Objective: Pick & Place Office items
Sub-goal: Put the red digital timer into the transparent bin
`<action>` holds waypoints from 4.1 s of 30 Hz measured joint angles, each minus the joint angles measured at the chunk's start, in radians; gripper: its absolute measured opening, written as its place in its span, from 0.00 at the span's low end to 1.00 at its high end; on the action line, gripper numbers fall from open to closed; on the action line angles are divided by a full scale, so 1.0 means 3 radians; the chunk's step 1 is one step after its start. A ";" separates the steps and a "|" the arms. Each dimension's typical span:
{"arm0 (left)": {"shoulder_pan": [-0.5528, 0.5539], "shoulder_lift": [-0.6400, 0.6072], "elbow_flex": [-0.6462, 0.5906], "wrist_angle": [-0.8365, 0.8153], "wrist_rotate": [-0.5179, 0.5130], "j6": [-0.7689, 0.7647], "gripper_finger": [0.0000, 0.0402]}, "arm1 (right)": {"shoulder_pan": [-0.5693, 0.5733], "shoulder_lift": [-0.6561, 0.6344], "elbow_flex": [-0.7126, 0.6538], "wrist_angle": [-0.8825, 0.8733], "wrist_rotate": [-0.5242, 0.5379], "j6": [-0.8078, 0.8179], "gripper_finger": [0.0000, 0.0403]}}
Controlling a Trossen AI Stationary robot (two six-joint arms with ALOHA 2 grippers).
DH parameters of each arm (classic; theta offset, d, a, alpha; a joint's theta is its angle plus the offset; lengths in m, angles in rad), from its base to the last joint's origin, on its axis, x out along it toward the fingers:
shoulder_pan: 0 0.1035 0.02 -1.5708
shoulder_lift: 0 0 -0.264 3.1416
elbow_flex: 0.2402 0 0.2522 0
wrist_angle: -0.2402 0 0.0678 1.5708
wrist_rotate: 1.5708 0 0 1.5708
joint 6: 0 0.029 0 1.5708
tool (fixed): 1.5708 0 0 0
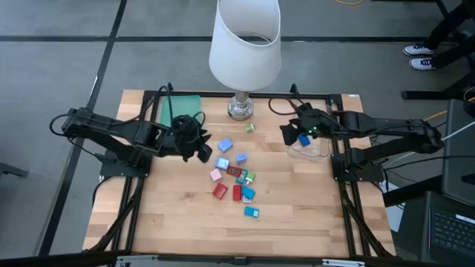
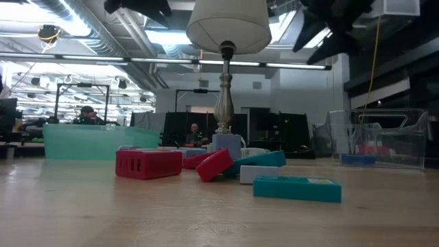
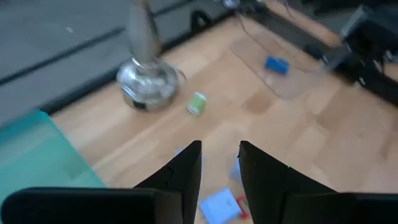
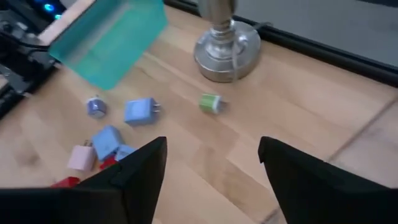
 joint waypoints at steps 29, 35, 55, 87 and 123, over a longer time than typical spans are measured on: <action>-0.1243 -0.0097 -0.0779 0.0475 0.0311 -0.0813 0.28 | 0.0431 0.1424 0.0126 0.1534 -0.1664 -0.0338 0.66; -0.1580 -0.0423 -0.1876 0.1758 0.0297 -0.1052 0.28 | 0.0561 0.1998 0.0877 0.0897 -0.1449 -0.0403 0.66; -0.1694 -0.1073 -0.2450 0.1654 0.0197 -0.0443 0.28 | 0.0519 0.3729 0.2750 -0.0750 -0.1414 -0.0761 0.66; -0.1694 -0.1095 -0.2454 0.1562 0.0176 -0.0524 0.28 | 0.0329 0.3777 0.2508 -0.0538 -0.1912 -0.0713 0.66; -0.1684 -0.1094 -0.2454 0.1586 0.0177 -0.0554 0.28 | 0.0333 0.4023 0.2543 -0.0486 -0.1629 -0.0701 0.64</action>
